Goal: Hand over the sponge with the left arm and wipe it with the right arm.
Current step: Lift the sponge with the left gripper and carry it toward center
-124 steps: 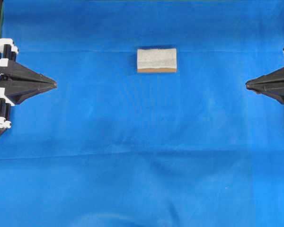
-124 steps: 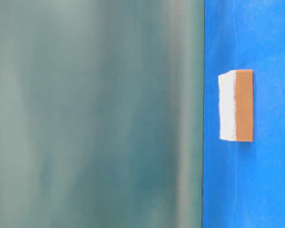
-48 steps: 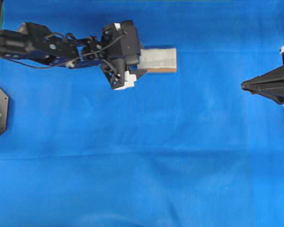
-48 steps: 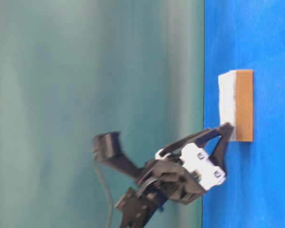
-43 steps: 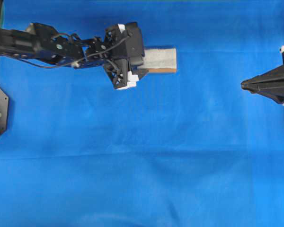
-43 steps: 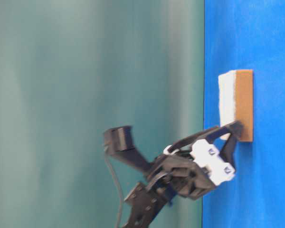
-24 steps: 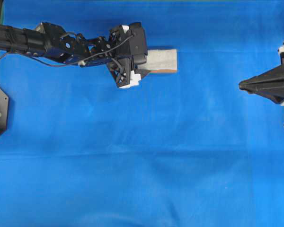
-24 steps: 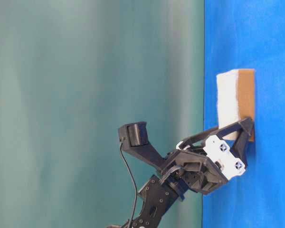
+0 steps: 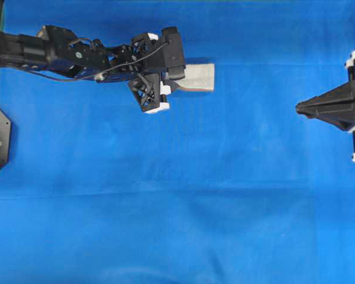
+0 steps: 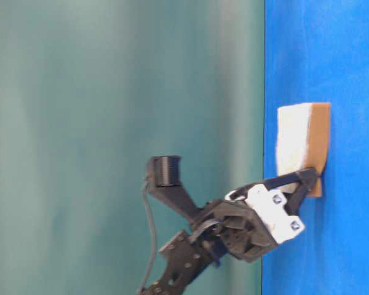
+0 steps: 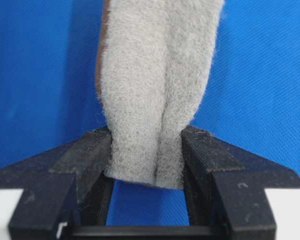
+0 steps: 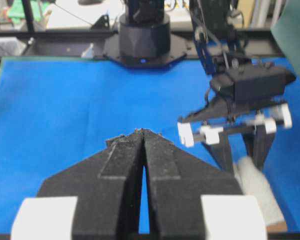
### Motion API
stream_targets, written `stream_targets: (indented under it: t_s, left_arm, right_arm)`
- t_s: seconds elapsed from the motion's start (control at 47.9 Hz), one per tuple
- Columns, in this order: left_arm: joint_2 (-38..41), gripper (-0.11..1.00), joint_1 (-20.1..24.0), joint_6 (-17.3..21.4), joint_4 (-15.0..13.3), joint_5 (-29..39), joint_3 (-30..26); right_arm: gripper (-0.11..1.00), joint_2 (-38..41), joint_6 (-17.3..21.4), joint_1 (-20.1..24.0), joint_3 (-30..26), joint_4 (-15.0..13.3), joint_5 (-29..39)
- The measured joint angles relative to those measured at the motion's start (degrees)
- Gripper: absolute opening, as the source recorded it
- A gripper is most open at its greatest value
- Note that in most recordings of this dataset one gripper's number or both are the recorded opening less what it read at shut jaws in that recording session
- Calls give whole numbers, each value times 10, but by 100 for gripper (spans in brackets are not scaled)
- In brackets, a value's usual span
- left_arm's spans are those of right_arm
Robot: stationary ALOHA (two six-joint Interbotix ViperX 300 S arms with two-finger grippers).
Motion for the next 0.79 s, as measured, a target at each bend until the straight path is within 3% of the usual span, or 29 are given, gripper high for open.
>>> stream_targets:
  t_s: [0.397,0.627,0.794]
  left_arm:
    - [-125,32,-101,-85,-3,108,2]
    - [-171,32,-143,-168,-3,122,12]
    - [-175,32,-152,-187,-3,124,19]
  right_arm:
    - [0,24,1,0,-14,5,1]
    - [0,51,2,0,-35,5,1]
    - [1,91,2,0,-61,5,1]
